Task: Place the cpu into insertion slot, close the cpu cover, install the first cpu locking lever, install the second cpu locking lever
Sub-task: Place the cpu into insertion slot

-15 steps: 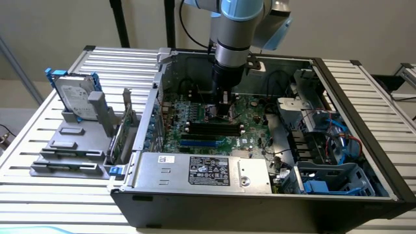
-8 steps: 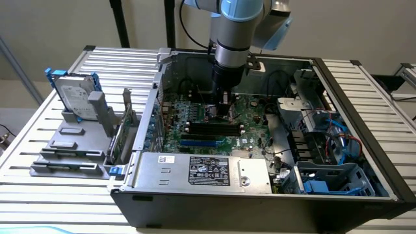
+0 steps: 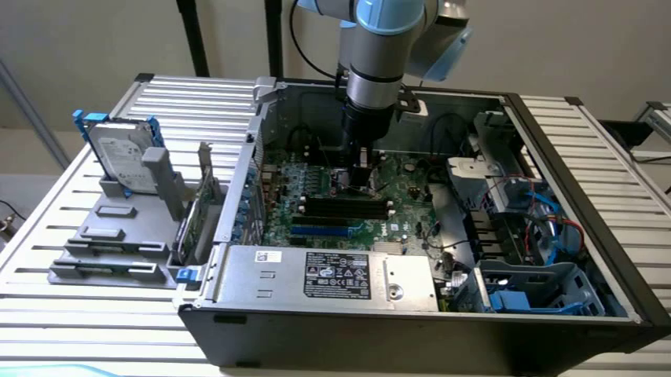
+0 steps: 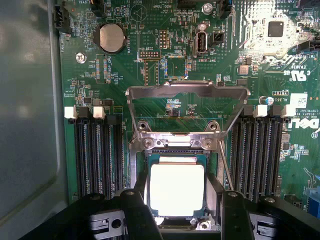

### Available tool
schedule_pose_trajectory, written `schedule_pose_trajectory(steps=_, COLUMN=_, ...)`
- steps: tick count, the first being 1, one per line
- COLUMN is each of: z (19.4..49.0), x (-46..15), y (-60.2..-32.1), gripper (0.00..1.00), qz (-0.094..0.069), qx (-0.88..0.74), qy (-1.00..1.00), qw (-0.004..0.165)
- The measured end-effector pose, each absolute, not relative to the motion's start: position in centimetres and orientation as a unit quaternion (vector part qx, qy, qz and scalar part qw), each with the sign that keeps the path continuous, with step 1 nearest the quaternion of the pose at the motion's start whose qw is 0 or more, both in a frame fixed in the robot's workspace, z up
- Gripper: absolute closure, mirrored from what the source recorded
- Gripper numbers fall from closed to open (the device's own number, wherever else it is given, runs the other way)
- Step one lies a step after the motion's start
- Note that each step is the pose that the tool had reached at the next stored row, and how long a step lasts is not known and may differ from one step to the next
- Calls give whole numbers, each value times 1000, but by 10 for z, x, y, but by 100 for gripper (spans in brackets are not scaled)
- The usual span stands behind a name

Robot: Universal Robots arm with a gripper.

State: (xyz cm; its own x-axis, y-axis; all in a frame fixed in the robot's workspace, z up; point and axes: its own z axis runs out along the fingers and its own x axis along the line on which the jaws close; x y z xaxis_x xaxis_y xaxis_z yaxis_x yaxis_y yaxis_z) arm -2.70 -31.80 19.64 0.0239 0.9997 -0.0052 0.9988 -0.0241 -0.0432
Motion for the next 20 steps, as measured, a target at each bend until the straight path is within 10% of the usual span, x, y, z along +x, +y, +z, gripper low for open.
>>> schedule_pose_trajectory(steps=20, z=196, x=-27, y=-318, gripper=38, qz=19, qx=-715, qy=-698, qw=12)
